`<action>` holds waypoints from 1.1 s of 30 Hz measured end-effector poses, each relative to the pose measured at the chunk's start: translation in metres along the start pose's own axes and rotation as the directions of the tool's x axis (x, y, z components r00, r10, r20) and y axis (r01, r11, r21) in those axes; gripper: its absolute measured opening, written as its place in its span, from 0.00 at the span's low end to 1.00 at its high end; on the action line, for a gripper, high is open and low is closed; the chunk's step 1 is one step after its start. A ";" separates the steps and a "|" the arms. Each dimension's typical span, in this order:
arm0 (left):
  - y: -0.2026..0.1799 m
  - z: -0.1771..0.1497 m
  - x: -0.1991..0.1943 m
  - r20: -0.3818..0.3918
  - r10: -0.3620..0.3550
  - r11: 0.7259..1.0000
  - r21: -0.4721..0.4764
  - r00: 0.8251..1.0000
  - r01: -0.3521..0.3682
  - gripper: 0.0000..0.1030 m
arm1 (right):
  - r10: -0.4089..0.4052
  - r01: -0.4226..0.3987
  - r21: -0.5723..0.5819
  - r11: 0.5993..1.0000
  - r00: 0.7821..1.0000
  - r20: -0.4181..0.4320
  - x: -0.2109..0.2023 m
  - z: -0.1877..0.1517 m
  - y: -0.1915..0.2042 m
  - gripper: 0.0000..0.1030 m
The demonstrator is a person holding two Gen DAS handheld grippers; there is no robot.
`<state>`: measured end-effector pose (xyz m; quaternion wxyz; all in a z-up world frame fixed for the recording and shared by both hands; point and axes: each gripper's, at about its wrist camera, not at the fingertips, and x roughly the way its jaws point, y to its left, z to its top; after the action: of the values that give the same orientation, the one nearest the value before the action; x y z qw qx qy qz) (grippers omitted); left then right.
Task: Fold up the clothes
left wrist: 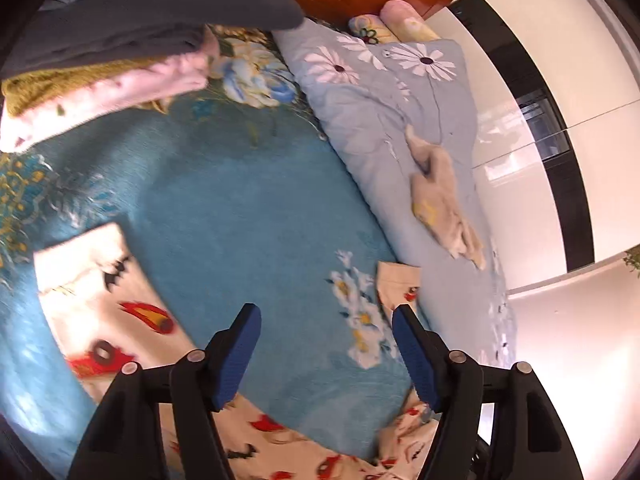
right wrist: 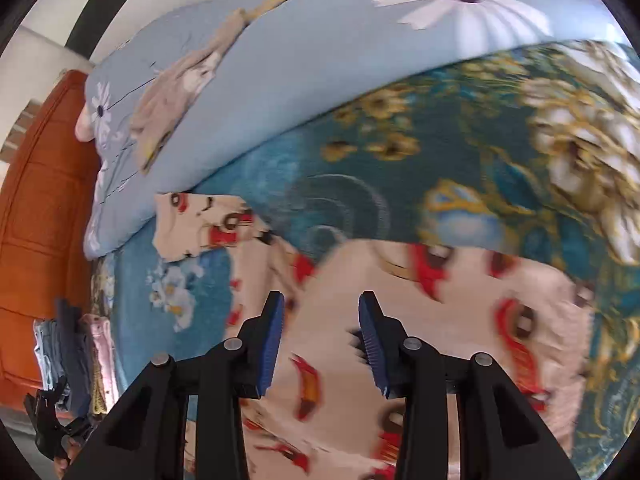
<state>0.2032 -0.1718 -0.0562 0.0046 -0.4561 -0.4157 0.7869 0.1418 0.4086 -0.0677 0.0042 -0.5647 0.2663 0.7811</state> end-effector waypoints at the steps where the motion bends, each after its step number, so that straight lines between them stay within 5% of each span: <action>1: -0.007 -0.013 0.015 -0.036 0.008 1.000 0.010 0.999 -0.007 0.71 | -0.007 0.007 -0.008 1.000 1.000 -0.008 0.011 0.007 0.010 0.39; 6: -0.002 -0.054 0.052 -0.144 -0.007 0.998 -0.062 0.990 -0.002 0.71 | -0.044 0.042 -0.048 0.998 0.998 -0.049 0.069 0.042 0.061 0.39; 8: 0.003 -0.053 0.050 -0.124 -0.007 0.997 -0.083 0.992 -0.003 0.71 | -0.057 0.053 -0.063 0.997 0.996 -0.063 0.090 0.056 0.079 0.26; 9: 0.005 -0.052 0.047 -0.108 -0.003 0.996 -0.094 0.994 -0.008 0.71 | -0.047 0.043 -0.060 0.997 0.997 -0.065 0.090 0.056 0.079 0.07; 14: 0.017 -0.049 0.055 -0.130 -0.047 0.986 -0.164 0.990 0.025 0.71 | 0.050 -0.053 -0.043 0.998 0.997 -0.058 0.081 0.058 0.083 0.02; 18: 0.019 -0.046 0.063 -0.139 -0.068 0.982 -0.183 0.988 0.041 0.71 | 0.331 -0.338 -0.192 0.921 0.941 -0.070 0.049 0.027 0.137 0.02; 21: 0.025 -0.044 0.061 -0.131 -0.076 0.975 -0.215 0.988 0.046 0.71 | 0.433 -0.478 -0.322 0.817 0.878 -0.206 0.050 -0.024 0.179 0.02; 24: 0.029 -0.043 0.057 -0.121 -0.092 0.970 -0.235 0.988 0.062 0.71 | 0.373 -0.503 -0.387 0.773 0.854 -0.363 0.081 -0.082 0.201 0.02; 27: 0.031 -0.042 0.057 -0.121 -0.094 0.969 -0.238 0.988 0.063 0.71 | 0.278 -0.466 -0.400 0.789 0.852 -0.444 0.111 -0.117 0.198 0.02; 33: 0.016 -0.035 0.087 -0.186 -0.032 0.988 -0.153 0.982 0.004 0.71 | 0.213 -0.411 -0.422 0.808 0.872 -0.441 0.104 -0.121 0.178 0.10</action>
<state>0.1837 -0.1257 -0.1372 0.0162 -0.5236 -0.4762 0.7063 0.1560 0.1740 -0.1134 -0.3247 -0.6310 0.1398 0.6905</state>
